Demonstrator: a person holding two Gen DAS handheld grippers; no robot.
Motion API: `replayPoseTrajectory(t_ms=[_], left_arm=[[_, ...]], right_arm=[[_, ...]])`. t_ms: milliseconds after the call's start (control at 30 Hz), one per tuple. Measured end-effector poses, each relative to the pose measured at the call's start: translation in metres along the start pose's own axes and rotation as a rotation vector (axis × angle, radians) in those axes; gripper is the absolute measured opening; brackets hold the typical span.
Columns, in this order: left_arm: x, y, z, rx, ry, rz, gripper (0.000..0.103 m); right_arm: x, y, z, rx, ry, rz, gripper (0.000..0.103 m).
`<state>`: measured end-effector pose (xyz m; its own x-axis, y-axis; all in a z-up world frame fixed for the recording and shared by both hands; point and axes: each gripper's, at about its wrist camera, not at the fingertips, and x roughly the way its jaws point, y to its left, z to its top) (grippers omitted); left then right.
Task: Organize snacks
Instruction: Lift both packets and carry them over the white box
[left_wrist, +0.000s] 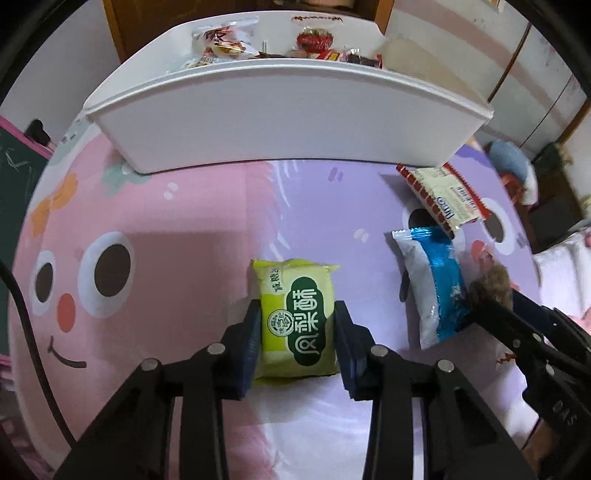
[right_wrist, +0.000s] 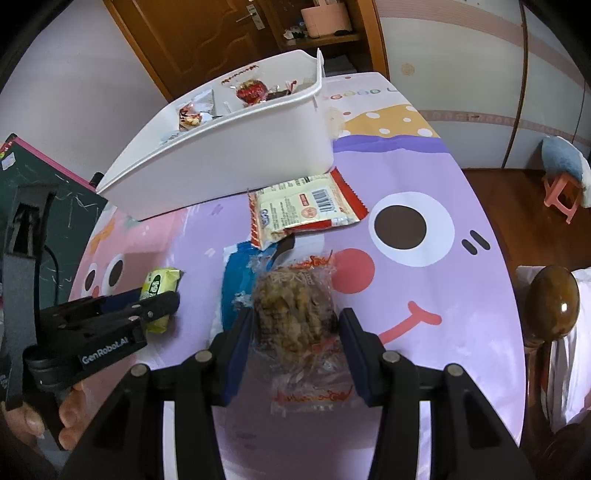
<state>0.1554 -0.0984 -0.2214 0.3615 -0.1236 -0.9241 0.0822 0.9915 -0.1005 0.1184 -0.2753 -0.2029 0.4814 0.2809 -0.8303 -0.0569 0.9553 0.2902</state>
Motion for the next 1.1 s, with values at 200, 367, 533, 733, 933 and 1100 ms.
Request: replayPoseTrajectory(t_ms=[200,367,533,733,933,1100], left_arm=[[-0.012,0.019,-0.005,-0.017,-0.028,-0.065,0.035],[-0.055,0.011,-0.014,0.027,-0.135,-0.087,0.035],[-0.101,0.012,-0.015,0.067,-0.242,-0.100,0.035],[-0.134,0.028,-0.014,0.050,-0.286,-0.100,0.035],[-0.199,0.054,0.009,0.027,-0.434,-0.049,0.035],[-0.252,0.076,0.038,0.014,-0.548,-0.004,0.035]], right_arm=[[-0.016,0.013,-0.001,-0.029,-0.029,0.010,0.047],[-0.038,0.026,-0.002,-0.052,-0.061,0.020,0.047],[-0.061,0.047,-0.001,-0.081,-0.101,0.030,0.047],[-0.084,0.072,0.003,-0.115,-0.146,0.050,0.047],[-0.119,0.100,0.032,-0.164,-0.226,0.067,0.047],[-0.156,0.115,0.072,-0.168,-0.336,0.052,0.047]])
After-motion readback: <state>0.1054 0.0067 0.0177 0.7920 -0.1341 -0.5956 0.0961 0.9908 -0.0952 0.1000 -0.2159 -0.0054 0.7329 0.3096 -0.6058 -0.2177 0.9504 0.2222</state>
